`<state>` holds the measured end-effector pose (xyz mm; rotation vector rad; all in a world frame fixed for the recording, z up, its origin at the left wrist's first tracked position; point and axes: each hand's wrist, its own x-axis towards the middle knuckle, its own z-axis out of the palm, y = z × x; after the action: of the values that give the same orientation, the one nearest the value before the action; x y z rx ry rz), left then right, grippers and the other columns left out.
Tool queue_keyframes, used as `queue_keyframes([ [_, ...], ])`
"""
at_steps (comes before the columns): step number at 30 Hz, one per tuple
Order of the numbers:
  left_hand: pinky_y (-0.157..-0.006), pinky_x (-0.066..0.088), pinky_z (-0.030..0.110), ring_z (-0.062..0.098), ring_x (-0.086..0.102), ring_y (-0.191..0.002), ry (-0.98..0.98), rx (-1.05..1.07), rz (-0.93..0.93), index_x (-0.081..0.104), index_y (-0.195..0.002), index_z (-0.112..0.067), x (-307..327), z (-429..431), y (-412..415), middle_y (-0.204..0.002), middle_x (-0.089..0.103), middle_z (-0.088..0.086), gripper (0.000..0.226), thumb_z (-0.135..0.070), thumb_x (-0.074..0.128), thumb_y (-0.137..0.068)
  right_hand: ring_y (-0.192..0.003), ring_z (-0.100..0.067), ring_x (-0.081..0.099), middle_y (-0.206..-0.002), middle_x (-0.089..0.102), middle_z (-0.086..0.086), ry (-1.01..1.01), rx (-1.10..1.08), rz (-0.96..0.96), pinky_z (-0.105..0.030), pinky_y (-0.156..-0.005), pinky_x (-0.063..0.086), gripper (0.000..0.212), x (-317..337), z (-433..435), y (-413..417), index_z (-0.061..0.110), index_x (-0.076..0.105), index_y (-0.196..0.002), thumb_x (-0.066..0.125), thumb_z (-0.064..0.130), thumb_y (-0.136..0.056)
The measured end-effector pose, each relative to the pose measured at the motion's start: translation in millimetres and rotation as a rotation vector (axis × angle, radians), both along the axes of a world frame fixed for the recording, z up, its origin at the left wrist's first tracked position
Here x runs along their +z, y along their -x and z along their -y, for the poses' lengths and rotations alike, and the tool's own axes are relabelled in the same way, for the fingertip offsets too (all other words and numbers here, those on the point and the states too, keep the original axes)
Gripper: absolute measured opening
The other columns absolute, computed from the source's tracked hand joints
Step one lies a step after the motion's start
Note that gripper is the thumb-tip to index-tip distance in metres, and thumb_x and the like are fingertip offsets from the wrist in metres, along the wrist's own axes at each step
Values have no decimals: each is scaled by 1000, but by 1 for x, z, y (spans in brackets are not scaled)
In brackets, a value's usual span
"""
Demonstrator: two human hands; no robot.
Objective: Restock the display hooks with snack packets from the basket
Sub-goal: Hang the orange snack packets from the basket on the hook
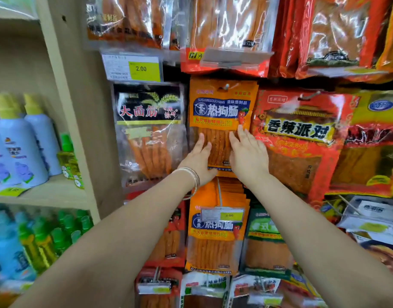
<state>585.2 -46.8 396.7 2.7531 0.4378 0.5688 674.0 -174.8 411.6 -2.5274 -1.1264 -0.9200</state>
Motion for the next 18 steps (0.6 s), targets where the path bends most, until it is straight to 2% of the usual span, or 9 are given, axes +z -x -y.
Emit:
queue_keyframes([
  [3, -112, 16, 22, 17, 15, -143, 120, -61, 81, 28, -147, -17, -1, 9, 21, -158, 5, 6, 67, -28, 58, -88, -125, -27, 47, -137, 52, -7, -229, 153, -86, -41, -99, 36, 45, -5, 11, 19, 22, 47, -137, 48, 31, -93],
  [5, -107, 23, 17, 16, 35, -134, 174, -95, 180, 47, -136, -16, -13, 15, 47, -147, 35, 8, 50, -21, 59, -88, -109, -27, 58, -122, 61, -4, -378, 269, -170, -40, -89, 44, 37, -15, 18, 37, 21, 58, -125, 54, 30, -90],
  [7, -95, 35, 15, 15, 55, -111, 226, -94, 273, 62, -120, -15, -33, 18, 82, -122, 57, 4, 33, -14, 61, -87, -91, -23, 61, -105, 63, 0, -490, 371, -274, -37, -80, 48, 30, -32, 20, 60, 20, 62, -116, 59, 27, -87],
  [9, -87, 40, 15, 13, 57, -97, 277, -57, 319, 68, -109, -14, -61, 15, 122, -106, 63, 1, 25, -8, 61, -85, -77, -16, 54, -87, 57, 7, -563, 454, -378, -33, -72, 45, 24, -55, 17, 88, 19, 62, -107, 61, 26, -85],
  [12, -79, 39, 11, 9, 54, -87, 390, 78, 298, 69, -105, -10, -113, 0, 188, -99, 59, -1, 22, -3, 61, -85, -67, -8, 48, -76, 50, 16, -554, 515, -532, -22, -64, 36, 21, -99, 4, 139, 25, 60, -102, 58, 32, -83],
  [15, -69, 41, 10, 13, 55, -81, 643, 238, 151, 63, -110, -1, -170, -22, 259, -101, 57, 7, 24, 4, 56, -88, -73, -12, 55, -83, 56, 8, -433, 563, -737, -26, -70, 43, 19, -155, -15, 195, 31, 56, -101, 64, 24, -85],
  [18, -64, 42, 11, 16, 61, -79, 740, 433, -29, 62, -115, -9, -234, -56, 338, -103, 63, 9, 26, -8, 56, -90, -77, -17, 59, -92, 58, 1, -262, 604, -926, -32, -75, 48, 25, -213, -43, 256, 27, 55, -105, 65, 17, -85],
])
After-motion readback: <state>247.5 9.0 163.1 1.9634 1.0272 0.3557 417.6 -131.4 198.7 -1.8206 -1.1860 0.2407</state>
